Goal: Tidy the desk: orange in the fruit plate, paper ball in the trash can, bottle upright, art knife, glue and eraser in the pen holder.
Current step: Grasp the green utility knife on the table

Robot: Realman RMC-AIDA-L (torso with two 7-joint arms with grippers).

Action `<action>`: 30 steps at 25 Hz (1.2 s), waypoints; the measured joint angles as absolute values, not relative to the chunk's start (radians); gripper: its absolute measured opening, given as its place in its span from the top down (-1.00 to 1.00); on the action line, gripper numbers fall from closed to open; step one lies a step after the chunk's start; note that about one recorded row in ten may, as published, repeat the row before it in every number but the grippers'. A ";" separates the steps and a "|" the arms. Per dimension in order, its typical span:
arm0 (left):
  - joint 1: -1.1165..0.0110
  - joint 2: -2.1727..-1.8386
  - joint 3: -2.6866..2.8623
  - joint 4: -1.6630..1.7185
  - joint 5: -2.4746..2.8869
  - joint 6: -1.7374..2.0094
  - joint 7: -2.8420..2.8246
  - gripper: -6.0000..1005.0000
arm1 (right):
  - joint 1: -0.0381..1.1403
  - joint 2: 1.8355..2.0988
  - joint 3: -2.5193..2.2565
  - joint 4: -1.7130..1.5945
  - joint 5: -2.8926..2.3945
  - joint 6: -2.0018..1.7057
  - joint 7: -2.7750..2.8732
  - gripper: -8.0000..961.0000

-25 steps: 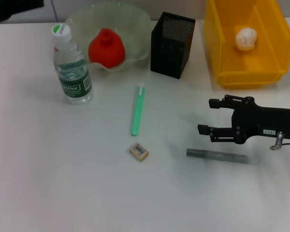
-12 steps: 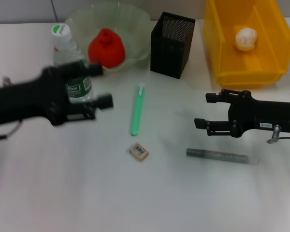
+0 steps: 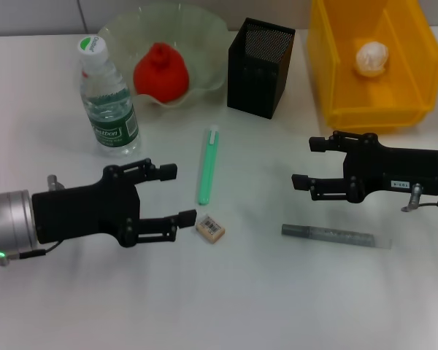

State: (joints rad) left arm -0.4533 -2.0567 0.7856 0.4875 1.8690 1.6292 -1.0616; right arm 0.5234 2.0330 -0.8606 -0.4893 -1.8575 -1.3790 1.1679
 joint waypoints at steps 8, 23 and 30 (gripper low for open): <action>-0.453 -2.059 0.808 0.457 1.874 1.556 -1.036 -0.67 | 0.522 2.032 -0.861 -0.489 -1.858 -1.379 1.174 -0.72; -0.569 -2.063 0.803 0.555 1.791 1.640 -1.567 -0.67 | 0.522 2.034 -0.861 -0.489 -1.858 -1.378 1.175 -0.72; -0.640 -2.061 0.831 0.791 1.864 1.630 -2.005 -0.66 | 0.523 2.034 -0.860 -0.489 -1.861 -1.377 1.169 -0.72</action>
